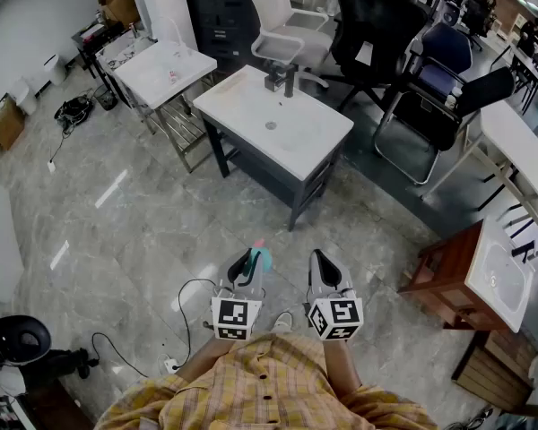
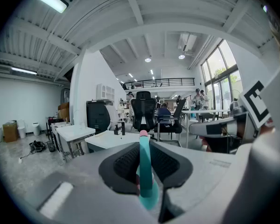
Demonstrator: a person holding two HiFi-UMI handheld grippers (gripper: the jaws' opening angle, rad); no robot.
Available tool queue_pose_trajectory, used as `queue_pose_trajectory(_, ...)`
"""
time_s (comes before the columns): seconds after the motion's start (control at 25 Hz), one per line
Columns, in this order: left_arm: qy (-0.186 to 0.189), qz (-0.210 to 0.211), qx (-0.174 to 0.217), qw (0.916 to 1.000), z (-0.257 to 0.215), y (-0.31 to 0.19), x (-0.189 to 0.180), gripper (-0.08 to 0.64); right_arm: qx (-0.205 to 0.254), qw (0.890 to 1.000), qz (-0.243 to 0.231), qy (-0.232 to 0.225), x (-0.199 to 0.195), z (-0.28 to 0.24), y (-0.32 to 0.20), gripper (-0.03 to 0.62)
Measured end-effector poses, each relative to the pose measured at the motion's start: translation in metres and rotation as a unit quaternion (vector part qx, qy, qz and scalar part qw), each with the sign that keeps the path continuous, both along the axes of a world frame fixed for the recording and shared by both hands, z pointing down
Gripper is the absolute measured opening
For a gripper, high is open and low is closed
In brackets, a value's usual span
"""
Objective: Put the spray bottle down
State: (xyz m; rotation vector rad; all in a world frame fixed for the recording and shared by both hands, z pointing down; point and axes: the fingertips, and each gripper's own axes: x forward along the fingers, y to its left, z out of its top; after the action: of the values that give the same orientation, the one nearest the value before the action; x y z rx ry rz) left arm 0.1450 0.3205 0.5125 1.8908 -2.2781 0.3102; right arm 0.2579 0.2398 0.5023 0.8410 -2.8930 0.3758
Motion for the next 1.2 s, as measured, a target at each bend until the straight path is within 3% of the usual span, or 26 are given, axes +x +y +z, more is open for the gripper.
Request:
queue_pose_trajectory(0.52, 0.000, -0.005, -0.010, 0.9999, 0.007, 0.002, 0.031, 0.070, -0.026, 0.999, -0.018, -0.009, 0.022, 0.016, -0.004, 0.002)
queue_pose_trajectory(1.2, 0.013, 0.008, -0.010, 0.9998, 0.012, -0.036, 0.019, 0.069, -0.035, 0.999, -0.021, -0.015, 0.010, 0.016, -0.031, 0.002)
